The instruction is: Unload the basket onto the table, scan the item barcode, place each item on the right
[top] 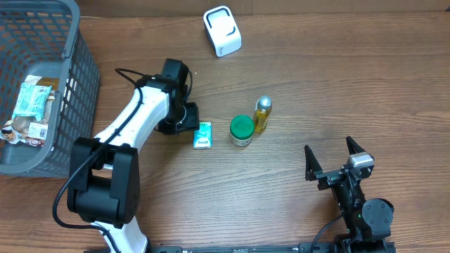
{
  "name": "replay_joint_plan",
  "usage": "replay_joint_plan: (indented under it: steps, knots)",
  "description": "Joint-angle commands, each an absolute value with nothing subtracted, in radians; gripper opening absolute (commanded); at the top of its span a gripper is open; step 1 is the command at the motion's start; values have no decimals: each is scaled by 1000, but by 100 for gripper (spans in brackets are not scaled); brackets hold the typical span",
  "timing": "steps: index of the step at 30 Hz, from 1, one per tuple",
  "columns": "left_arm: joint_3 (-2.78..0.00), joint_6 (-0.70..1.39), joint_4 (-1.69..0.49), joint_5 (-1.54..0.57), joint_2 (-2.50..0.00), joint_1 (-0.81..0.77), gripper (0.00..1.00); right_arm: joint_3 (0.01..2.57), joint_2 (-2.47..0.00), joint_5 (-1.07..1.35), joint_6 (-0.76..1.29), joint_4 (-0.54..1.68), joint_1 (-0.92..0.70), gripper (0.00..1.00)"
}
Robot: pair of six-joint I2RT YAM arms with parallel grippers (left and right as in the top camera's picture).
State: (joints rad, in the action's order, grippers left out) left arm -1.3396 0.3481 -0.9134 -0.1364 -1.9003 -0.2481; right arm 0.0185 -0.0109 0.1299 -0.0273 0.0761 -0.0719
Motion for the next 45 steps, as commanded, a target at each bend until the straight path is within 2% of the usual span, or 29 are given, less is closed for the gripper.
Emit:
replay_joint_plan:
  steps: [1,7,16,19,30,45]
  knots:
    - [-1342,306,-917,-184,-1891,-251,47,8,-3,125,-34,73,-66,100]
    - [-1263,321,-854,-191,-1891,-259,35,8,-3,125,-34,73,-66,100]
    - [-1200,317,-775,-245,-1891,-264,31,8,-3,125,-34,73,-66,100]
    - [-1204,313,-772,-245,-1890,-263,24,8,-3,125,-34,73,-66,100]
    - [-1244,276,-789,-304,-1891,-242,31,8,-3,125,-34,73,-66,100]
    - [-1133,278,-697,-304,-1892,-244,28,8,-3,125,-34,73,-66,100]
